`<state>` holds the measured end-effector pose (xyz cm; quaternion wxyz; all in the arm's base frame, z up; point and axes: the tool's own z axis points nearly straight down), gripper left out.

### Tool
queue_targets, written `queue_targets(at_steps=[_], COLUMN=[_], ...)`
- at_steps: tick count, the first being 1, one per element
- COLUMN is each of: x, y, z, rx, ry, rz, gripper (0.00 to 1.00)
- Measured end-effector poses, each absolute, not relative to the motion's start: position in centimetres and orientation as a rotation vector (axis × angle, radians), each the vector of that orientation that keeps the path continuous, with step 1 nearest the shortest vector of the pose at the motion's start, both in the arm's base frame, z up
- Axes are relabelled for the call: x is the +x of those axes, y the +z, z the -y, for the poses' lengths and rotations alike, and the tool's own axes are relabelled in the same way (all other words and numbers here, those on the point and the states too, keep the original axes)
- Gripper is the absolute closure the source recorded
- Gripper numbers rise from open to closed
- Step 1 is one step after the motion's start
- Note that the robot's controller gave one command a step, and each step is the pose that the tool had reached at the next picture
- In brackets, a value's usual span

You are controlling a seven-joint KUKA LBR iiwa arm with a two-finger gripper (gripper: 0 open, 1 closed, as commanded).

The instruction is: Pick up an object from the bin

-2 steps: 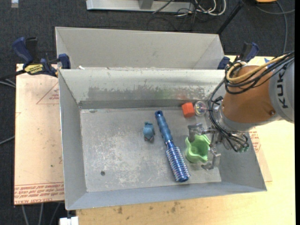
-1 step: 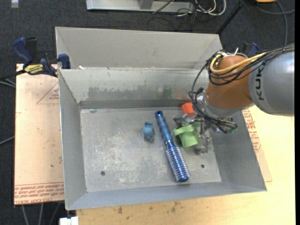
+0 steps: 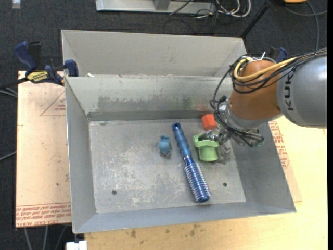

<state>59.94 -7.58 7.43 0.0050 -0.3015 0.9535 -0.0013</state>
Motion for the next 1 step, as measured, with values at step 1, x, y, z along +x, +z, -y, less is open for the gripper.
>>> queue_targets(at_steps=[1], x=[57.17], y=[20.91], z=[9.41], rx=[-0.844], ry=[-0.006], rz=[-3.016], gripper=[1.00])
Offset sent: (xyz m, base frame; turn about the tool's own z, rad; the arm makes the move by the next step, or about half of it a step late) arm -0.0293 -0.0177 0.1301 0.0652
